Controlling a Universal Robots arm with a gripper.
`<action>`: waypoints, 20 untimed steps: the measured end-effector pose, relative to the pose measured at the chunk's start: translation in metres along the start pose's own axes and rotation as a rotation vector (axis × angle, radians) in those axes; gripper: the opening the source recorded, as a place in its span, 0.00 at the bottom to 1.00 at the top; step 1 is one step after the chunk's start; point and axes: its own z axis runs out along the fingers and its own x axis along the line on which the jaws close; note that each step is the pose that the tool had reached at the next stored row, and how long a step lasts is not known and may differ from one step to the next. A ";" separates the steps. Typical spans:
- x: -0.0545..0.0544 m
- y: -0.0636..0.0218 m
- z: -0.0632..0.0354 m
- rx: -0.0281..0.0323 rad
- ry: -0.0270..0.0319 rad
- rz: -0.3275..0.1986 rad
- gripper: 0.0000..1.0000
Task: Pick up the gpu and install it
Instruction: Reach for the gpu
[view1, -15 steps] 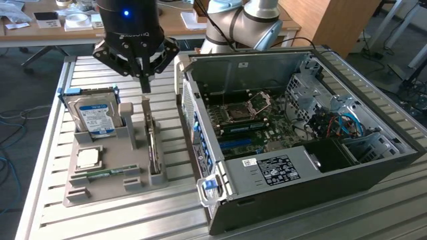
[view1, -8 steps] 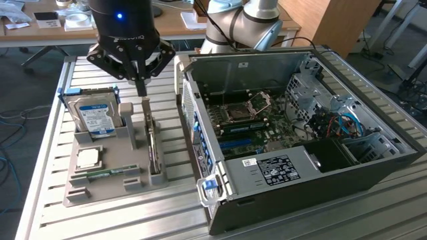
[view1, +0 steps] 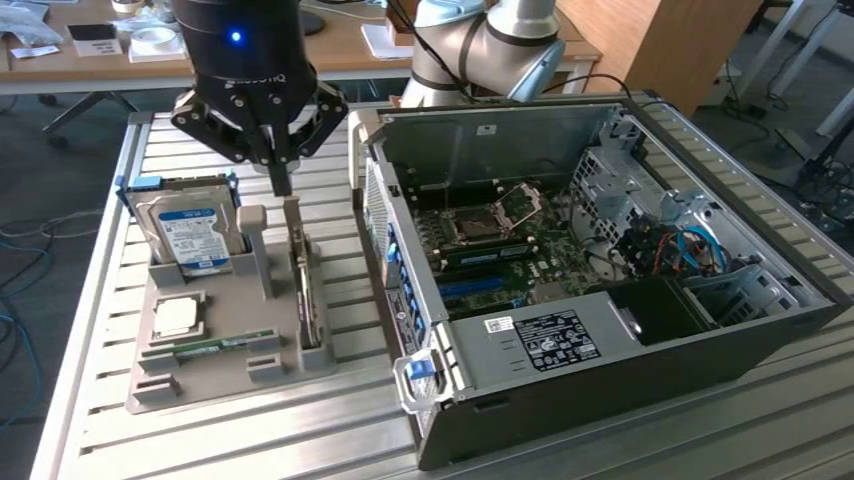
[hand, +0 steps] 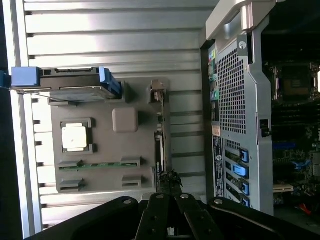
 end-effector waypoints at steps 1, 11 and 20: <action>0.001 -0.0003 0.0004 0.0002 0.0001 0.000 0.11; 0.007 -0.0037 0.0063 0.0000 0.0000 0.000 0.11; 0.007 -0.0041 0.0108 0.0001 0.0001 0.000 0.11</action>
